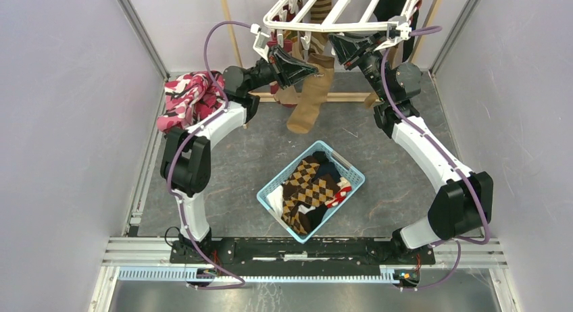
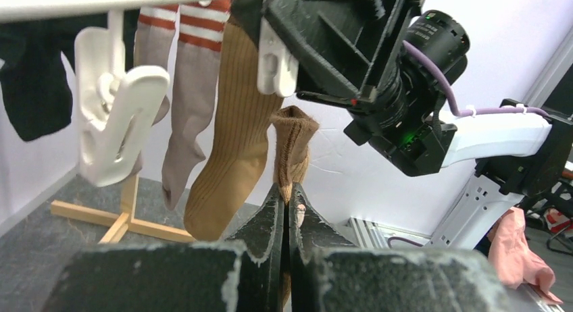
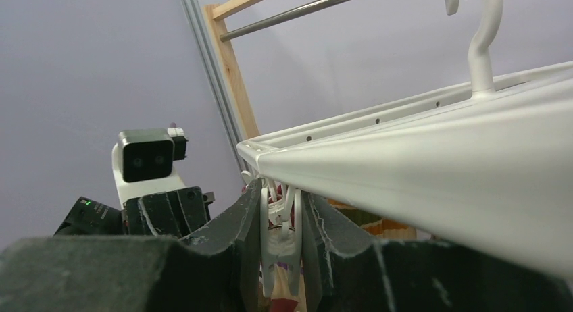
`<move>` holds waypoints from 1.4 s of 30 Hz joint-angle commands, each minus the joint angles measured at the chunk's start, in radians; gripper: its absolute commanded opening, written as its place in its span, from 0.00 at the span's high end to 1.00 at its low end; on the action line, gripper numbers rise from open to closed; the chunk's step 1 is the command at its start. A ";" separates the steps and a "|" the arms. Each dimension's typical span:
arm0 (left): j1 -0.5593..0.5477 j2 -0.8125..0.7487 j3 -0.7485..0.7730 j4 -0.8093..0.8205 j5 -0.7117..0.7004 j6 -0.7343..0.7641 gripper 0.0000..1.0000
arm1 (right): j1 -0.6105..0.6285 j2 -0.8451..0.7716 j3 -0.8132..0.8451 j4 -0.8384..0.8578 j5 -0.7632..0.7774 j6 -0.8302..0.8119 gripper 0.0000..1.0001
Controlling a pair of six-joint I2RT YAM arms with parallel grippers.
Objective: Clip the socks to the hanger
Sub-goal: Open the clamp at the hanger.
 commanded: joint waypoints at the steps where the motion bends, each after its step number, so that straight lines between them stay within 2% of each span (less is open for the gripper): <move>1: 0.002 0.007 0.046 -0.065 0.018 -0.017 0.98 | -0.005 -0.021 0.032 -0.029 -0.019 0.040 0.82; 4: 0.001 0.007 0.052 -0.128 0.009 0.026 0.98 | -0.006 -0.024 0.025 -0.027 -0.023 0.041 0.82; 22: -0.013 0.052 0.121 -0.154 -0.027 0.020 0.98 | -0.007 -0.024 0.017 -0.022 -0.043 0.052 0.82; 42: -0.045 0.110 0.202 -0.111 -0.037 -0.077 0.98 | -0.008 -0.016 0.015 -0.016 -0.054 0.045 0.82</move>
